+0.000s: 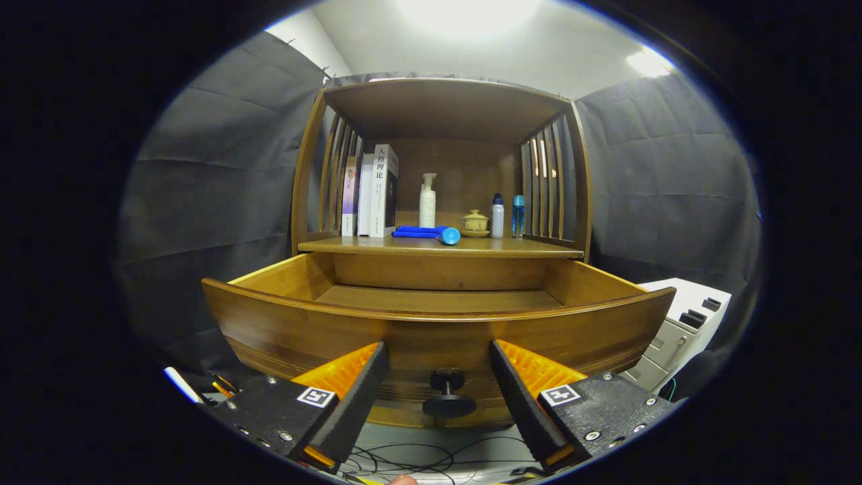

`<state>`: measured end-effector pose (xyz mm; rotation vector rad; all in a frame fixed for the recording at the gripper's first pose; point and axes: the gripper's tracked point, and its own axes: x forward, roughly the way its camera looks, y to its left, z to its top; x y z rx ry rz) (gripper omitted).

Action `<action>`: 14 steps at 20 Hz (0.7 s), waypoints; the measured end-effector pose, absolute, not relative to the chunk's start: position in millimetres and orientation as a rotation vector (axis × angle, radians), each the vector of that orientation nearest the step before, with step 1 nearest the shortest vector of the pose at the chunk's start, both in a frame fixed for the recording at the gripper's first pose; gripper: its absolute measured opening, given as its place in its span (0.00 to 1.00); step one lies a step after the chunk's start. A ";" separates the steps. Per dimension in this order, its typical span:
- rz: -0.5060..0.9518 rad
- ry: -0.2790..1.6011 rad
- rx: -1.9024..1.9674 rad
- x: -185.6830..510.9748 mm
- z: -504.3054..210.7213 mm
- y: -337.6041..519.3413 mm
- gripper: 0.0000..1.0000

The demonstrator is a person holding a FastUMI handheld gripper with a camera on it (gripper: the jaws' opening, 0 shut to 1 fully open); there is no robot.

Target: Pull open the drawer, take out the items inside it, and place them on the countertop above the cabinet.

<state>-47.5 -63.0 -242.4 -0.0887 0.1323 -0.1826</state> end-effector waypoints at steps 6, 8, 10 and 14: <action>-0.156 0.134 -0.042 -36.0 -242.9 -70.2 0.95; -0.152 0.131 -0.042 -31.4 -242.3 -71.5 0.96; -0.156 0.139 -0.043 -25.9 -241.8 -71.8 0.95; -0.154 0.140 -0.047 -11.1 -239.7 -73.4 0.95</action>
